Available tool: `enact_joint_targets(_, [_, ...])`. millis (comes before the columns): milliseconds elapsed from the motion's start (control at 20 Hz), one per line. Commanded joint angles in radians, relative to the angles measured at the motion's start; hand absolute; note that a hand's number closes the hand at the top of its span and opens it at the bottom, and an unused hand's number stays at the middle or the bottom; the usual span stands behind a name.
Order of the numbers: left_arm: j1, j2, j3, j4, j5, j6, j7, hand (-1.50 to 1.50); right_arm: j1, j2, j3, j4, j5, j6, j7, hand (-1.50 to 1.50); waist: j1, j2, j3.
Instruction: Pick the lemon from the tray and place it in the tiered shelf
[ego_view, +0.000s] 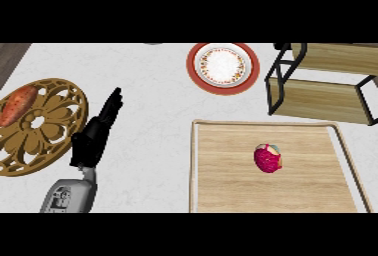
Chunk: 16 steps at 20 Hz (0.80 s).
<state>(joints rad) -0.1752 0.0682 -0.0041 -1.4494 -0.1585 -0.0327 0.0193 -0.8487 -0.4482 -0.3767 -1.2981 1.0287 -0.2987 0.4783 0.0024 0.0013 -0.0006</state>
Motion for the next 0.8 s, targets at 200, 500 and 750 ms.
enact_joint_targets(200, [0.001, 0.004, 0.004, 0.035, -0.006, -0.005, -0.006, 0.0, 0.056, -0.032, -0.018, -0.03, 0.031, -0.025, 0.106, -1.5, -0.001, -0.002, 0.0])
enact_joint_targets(500, [-0.015, -0.003, -0.001, -0.022, -0.005, 0.003, 0.035, 0.0, 0.054, -0.018, -0.084, -0.036, -0.151, -0.063, 0.036, -1.5, 0.002, -0.002, 0.001])
enact_joint_targets(750, [0.018, -0.008, -0.011, -0.015, -0.015, 0.004, 0.017, 0.0, 0.088, -0.032, -0.088, -0.149, -0.259, 0.022, 0.058, -1.5, -0.004, -0.003, 0.001])
